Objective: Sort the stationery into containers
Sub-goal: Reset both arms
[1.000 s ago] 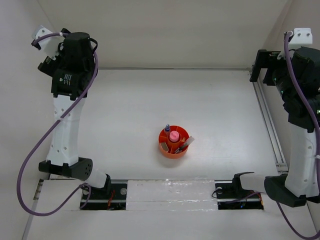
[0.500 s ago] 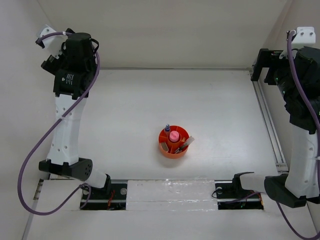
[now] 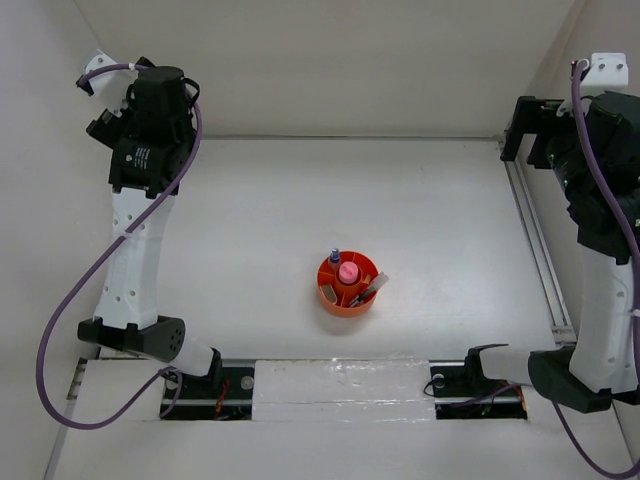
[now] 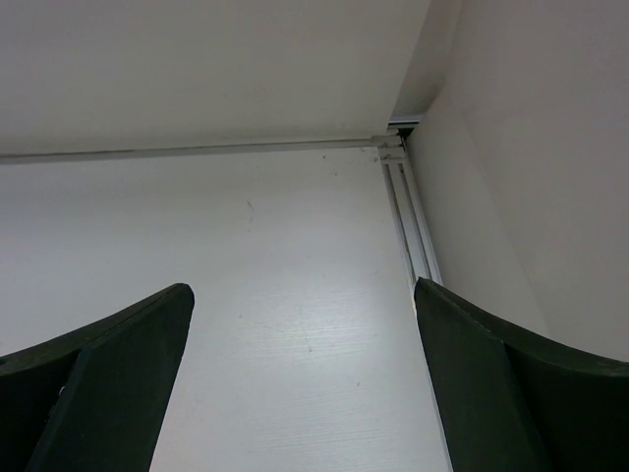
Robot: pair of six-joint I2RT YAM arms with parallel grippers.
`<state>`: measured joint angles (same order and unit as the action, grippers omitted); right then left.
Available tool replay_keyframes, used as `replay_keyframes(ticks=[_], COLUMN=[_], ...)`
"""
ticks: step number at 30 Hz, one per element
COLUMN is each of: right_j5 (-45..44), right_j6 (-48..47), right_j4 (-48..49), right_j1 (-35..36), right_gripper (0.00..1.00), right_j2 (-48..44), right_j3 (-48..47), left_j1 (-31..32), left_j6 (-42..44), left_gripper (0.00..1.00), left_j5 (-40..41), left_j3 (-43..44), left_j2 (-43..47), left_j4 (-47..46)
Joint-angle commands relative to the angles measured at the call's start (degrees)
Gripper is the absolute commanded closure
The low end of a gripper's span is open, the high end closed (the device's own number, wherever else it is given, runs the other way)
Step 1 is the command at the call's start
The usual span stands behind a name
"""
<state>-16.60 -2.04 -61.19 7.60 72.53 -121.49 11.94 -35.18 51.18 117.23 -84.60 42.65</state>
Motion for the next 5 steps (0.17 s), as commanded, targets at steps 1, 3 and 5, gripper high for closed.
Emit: replay_keyframes(ticks=[1, 3, 5], right_j5=[-2.11, -2.12, -2.12], right_j6=[0.98, 0.99, 0.99], right_j4=[1.60, 1.60, 1.60], right_j1=[0.58, 0.58, 0.58], right_gripper=[0.00, 0.00, 0.00], right_j2=[-0.11, -0.11, -0.11], right_j3=[-1.38, -1.38, -1.38], left_j1=[0.10, 0.10, 0.10], left_j6=[0.20, 0.20, 0.20], left_gripper=[0.00, 0.00, 0.00], left_j5=[1.03, 1.03, 1.03], left_j3=[-0.07, 0.45, 0.46], left_j2=[1.72, 1.72, 1.72], left_j4=[-1.43, -1.43, -1.43])
